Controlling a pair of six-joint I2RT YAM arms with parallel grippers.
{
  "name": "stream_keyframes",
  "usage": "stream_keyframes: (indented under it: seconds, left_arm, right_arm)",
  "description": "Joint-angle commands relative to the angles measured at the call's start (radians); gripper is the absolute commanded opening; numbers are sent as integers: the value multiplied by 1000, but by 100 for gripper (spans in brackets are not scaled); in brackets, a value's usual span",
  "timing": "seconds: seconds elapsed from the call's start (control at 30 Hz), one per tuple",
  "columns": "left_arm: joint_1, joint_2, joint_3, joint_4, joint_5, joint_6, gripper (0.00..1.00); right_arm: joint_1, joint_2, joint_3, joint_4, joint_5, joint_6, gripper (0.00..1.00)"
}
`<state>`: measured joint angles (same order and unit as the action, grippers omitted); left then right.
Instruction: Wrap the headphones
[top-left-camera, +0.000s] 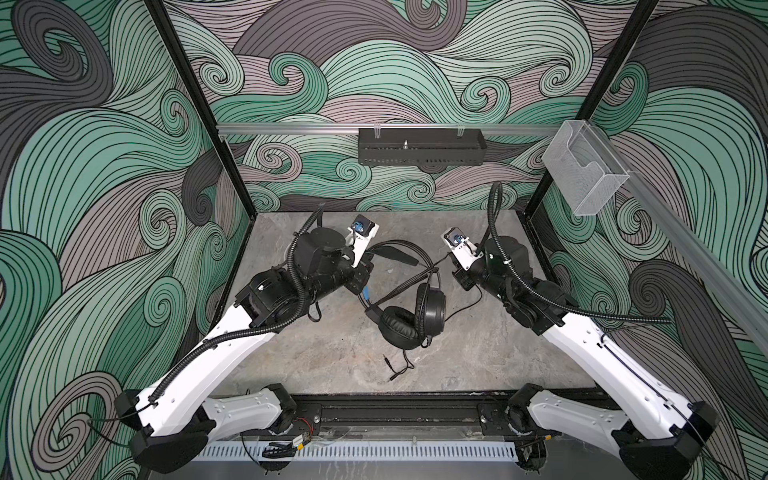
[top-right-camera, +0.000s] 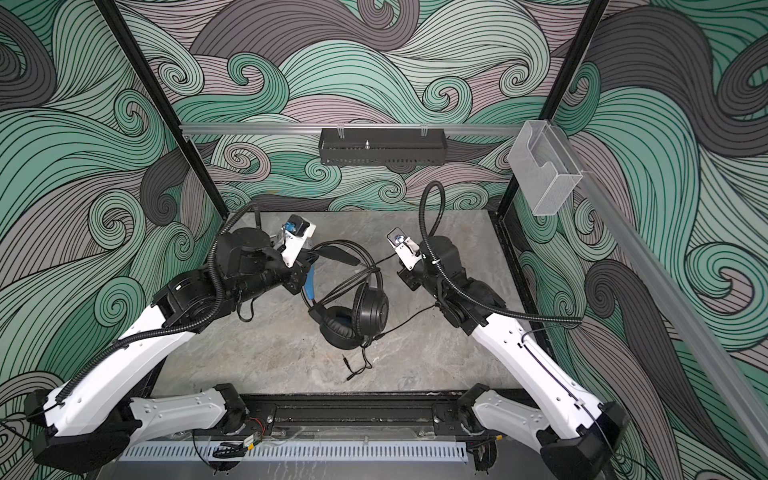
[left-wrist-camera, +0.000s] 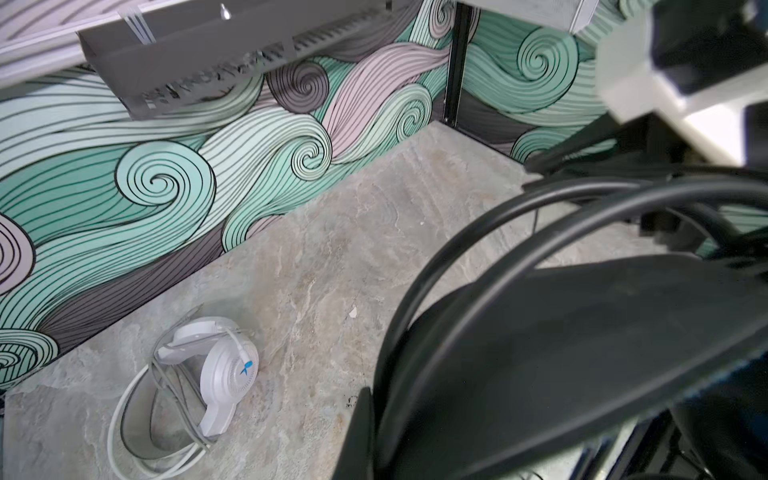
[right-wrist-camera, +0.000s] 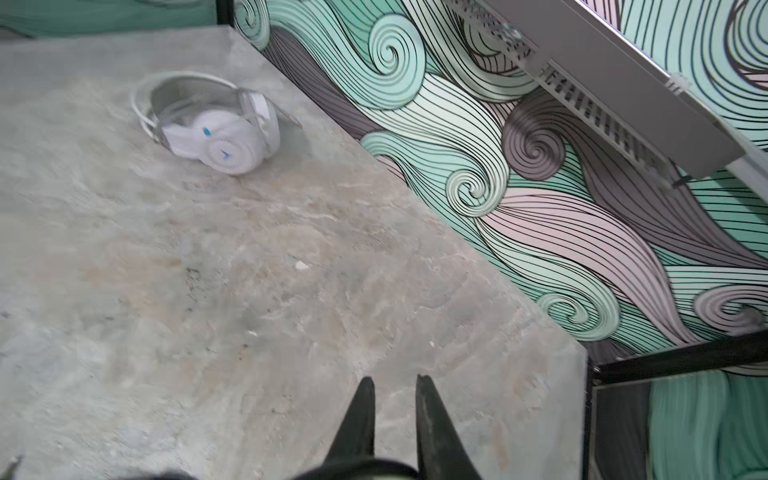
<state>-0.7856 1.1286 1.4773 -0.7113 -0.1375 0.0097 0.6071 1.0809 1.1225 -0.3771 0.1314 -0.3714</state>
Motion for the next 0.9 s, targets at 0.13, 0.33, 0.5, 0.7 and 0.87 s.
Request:
stream_keyframes:
  seconds: [0.13,0.33,0.5,0.7,0.87]
  left_arm:
    - [-1,16,184,8,97,-93,0]
    - [0,62,329,17,107,-134,0]
    - [0,103,451,21,106,-172,0]
    - [3,165,612,-13,104,-226,0]
    - [5,175,679,-17,99,-279,0]
  right_arm:
    - [-18,-5,-46,247,-207,208,22]
    - [-33,22,-52,368,-295,352,24]
    - [-45,38,-59,449,-409,436,27]
    - [-47,44,-114,537,-468,509,28]
    - [-47,58,-140,544,-497,534,25]
